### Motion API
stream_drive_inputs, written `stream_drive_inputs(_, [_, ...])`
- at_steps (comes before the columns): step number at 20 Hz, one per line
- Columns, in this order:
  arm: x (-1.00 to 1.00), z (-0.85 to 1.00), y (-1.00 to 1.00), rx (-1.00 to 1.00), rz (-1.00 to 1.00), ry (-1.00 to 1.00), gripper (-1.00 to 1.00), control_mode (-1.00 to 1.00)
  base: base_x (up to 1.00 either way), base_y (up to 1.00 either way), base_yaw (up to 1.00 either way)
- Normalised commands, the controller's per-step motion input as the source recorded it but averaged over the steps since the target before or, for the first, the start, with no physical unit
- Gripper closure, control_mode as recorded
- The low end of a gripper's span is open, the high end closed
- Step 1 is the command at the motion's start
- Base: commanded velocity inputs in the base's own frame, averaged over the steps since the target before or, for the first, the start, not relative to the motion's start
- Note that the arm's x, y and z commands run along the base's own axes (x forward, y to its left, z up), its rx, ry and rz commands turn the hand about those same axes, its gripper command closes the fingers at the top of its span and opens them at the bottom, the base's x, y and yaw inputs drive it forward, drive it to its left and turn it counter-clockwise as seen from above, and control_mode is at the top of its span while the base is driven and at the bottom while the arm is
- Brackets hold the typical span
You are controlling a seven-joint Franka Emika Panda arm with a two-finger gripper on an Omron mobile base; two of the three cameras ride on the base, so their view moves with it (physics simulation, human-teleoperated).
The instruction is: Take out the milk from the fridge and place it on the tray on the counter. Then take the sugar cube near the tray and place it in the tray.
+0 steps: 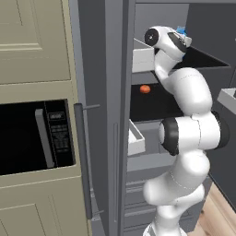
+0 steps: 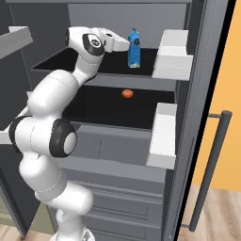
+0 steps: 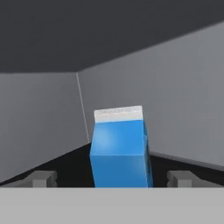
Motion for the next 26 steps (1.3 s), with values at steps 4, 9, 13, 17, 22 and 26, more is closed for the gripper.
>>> stream_drive_inputs(4, [0.2, 0.0, -0.04, 0.0, -0.02, 0.0, -1.0, -1.0, 0.0, 0.0, 0.0])
stream_drive_inputs(9, [-0.03, 0.0, -0.15, 0.0, 0.0, -0.01, -1.0, -1.0, 0.0, 0.0, 0.0])
stream_drive_inputs(13, [0.0, 0.0, -0.19, 0.0, 0.0, 0.0, -1.0, -1.0, 0.0, 0.0, 0.0])
stream_drive_inputs(17, [0.02, 0.0, -0.13, 0.0, 0.0, 0.0, -1.0, -1.0, 0.0, 0.0, 0.0])
stream_drive_inputs(22, [0.07, 0.0, -0.17, 0.0, 0.0, 0.0, -1.0, -1.0, 0.0, 0.0, 0.0])
stream_drive_inputs(26, [0.24, -0.06, -0.03, 0.0, 0.0, 0.0, 1.0, -1.0, 0.0, 0.0, 0.0])
